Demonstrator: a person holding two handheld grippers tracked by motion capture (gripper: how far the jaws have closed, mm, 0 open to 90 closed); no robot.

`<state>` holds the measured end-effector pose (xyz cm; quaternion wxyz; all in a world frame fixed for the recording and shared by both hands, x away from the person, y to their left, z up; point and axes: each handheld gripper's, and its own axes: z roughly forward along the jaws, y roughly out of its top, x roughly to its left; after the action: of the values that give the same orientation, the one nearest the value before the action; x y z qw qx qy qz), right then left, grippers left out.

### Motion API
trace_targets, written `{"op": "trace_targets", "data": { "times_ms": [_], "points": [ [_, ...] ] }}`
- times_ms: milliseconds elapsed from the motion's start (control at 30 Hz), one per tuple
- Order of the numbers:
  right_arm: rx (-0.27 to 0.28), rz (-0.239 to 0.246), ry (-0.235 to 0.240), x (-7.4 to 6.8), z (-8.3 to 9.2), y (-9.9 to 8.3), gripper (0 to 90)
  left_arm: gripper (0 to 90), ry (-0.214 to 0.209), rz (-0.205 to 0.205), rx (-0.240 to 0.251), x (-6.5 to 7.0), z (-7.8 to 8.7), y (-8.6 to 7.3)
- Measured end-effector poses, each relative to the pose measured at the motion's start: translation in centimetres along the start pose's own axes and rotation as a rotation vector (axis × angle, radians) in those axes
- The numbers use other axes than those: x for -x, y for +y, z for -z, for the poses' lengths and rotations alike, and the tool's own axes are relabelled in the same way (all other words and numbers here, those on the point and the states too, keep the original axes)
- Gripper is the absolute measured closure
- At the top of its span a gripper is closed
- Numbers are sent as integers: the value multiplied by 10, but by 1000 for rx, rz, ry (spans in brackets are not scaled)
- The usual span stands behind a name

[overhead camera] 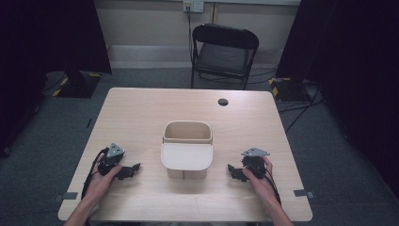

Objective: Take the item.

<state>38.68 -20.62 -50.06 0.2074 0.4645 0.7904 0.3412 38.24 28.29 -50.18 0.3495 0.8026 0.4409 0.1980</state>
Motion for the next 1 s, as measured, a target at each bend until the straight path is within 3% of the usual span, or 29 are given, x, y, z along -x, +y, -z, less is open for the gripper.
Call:
{"op": "trace_targets", "data": {
  "times_ms": [467, 733, 1000],
  "points": [
    [-3, -3, -4, -1, 0, 0, 133, 115, 2, 3, -5, 0, 0, 0],
    [5, 13, 23, -4, 2, 2, 149, 115, 2, 4, -5, 0, 0, 0],
    [47, -6, 61, -4, 10, 5, 150, 115, 2, 3, -5, 0, 0, 0]
  ]
}}
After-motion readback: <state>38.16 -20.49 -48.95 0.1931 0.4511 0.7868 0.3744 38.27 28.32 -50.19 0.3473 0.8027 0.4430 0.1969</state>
